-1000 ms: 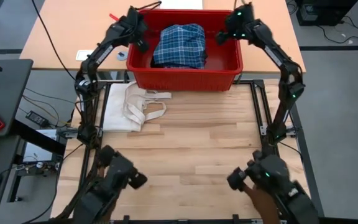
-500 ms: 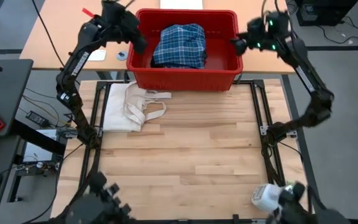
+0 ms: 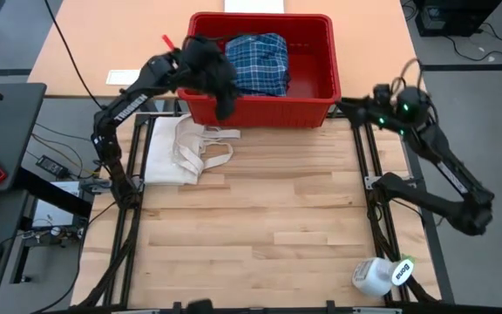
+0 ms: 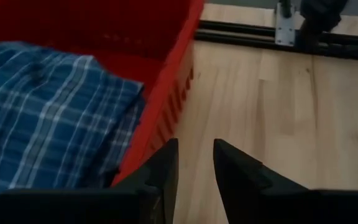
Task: Fold Laundry from Bin
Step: Return to Home Position
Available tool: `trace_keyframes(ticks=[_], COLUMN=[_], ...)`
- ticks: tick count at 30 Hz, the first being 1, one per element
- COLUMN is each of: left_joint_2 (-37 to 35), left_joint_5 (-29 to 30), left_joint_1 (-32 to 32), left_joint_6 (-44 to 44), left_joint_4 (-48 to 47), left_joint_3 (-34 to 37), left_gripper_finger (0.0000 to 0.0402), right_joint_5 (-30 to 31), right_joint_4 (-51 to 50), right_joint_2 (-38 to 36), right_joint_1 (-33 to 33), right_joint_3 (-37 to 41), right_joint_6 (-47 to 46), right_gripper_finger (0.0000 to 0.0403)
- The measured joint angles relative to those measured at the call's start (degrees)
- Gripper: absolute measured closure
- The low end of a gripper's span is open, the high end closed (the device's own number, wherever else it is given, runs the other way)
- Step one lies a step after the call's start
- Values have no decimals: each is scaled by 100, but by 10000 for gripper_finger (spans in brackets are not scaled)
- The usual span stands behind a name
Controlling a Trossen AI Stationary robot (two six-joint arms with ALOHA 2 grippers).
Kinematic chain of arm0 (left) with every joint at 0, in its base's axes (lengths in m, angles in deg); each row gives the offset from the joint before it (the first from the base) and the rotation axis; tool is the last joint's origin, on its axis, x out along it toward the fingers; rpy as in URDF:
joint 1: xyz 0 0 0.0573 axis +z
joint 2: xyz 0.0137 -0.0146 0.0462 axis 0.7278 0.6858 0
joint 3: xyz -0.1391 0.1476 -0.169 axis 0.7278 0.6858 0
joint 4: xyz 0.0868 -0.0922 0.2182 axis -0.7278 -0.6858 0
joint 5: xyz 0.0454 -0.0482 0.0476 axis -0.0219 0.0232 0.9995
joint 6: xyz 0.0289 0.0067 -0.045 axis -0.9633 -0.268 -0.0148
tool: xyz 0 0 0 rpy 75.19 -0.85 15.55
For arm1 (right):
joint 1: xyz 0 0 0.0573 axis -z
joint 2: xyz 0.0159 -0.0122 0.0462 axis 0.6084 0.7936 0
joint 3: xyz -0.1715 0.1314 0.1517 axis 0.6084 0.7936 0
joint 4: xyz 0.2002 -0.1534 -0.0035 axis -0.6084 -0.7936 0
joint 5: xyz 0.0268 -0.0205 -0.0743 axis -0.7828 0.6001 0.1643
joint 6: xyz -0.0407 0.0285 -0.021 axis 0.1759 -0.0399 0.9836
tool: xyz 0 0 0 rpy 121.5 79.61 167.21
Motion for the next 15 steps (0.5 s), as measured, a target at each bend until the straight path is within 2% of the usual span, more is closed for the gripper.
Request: trace_keyframes(ticks=[5,10,12,15], left_joint_2=[-11,-11,-37,-141], left_joint_5=[165,299,372,400], left_joint_1=[-424,-760,-893,-1042], left_joint_6=[59,227,298,550], left_joint_4=[125,97,305,649], left_joint_3=[-4,23,294,1055], left_gripper_finger=[297,297,297,297], right_joint_5=[363,347,351,623], right_joint_4=[41,305,402,473], right_joint_2=[-881,-1563,-1780,-1986], right_joint_1=[-185,-247,-252,-252], right_joint_3=[566,1163,1436,1839], right_joint_6=[-55,-322,-332,-324], right_gripper_finger=[190,190,190,190])
